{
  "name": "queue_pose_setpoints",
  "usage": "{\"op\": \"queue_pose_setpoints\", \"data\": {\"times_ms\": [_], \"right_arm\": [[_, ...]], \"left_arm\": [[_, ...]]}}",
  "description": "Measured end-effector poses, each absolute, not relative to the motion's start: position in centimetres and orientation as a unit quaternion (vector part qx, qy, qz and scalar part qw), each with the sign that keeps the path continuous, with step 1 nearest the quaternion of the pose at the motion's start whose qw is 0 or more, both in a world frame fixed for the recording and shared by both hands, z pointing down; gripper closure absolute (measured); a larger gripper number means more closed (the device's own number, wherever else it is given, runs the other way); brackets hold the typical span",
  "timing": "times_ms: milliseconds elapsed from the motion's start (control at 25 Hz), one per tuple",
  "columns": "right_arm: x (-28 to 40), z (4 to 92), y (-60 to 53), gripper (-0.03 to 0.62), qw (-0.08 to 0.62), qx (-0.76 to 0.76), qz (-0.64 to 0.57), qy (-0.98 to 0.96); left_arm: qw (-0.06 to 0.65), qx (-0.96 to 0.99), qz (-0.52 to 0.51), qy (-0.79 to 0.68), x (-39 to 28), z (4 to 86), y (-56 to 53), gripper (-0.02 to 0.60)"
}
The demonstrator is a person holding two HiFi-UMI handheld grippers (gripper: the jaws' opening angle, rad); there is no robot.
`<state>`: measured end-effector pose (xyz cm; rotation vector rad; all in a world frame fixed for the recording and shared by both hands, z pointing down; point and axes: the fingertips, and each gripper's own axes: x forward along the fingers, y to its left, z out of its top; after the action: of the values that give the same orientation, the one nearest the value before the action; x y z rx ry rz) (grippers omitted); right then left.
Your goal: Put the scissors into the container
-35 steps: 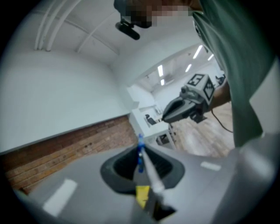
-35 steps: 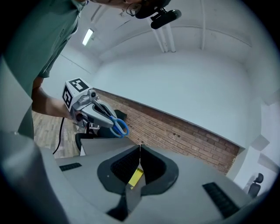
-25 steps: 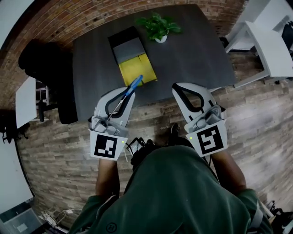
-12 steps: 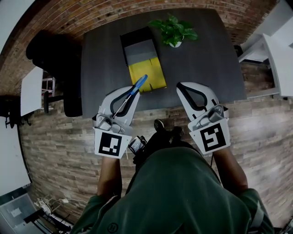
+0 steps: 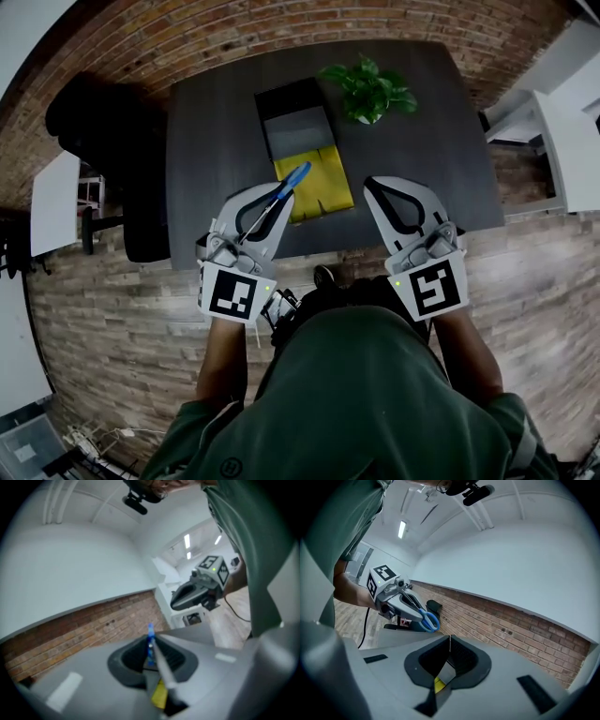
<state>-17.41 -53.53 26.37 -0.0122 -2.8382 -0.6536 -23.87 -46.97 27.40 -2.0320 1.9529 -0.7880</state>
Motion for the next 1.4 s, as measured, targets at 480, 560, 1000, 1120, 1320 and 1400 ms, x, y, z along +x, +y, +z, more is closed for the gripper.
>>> {"op": "queue_pose_setpoints", "data": {"times_ms": [480,560,1000,1120,1320,1400], "right_arm": [[-21.5,29.7,-55.7,0.586,0.132,-0.031,-0.201,-0.970],[-22.1,30.3,-55.6,0.586,0.134,-0.039,-0.198,-0.970],[-24.5,34.1,-57.3,0.586,0.156,-0.060,-0.160,-0.973],[-25.0,35.1,-57.5,0.586,0.163,-0.071,-0.158,-0.971],[-25.6,37.0,-57.9,0.586,0.177,-0.086,-0.154,-0.968],[-25.7,37.7,-58.0,0.586,0.183,-0.093,-0.154,-0.967]], "left_arm": [[0.066,-0.688,-0.264,0.672,-27.3,31.0,-49.2,0.546],[0.058,-0.685,-0.267,0.675,-27.7,31.8,-49.3,0.546],[-0.004,-0.677,-0.268,0.685,-29.4,37.1,-50.6,0.545],[-0.013,-0.678,-0.271,0.683,-29.5,38.4,-50.9,0.545],[-0.040,-0.672,-0.272,0.687,-29.8,40.7,-51.2,0.545],[-0.047,-0.673,-0.274,0.685,-29.8,41.5,-51.4,0.545]]}}
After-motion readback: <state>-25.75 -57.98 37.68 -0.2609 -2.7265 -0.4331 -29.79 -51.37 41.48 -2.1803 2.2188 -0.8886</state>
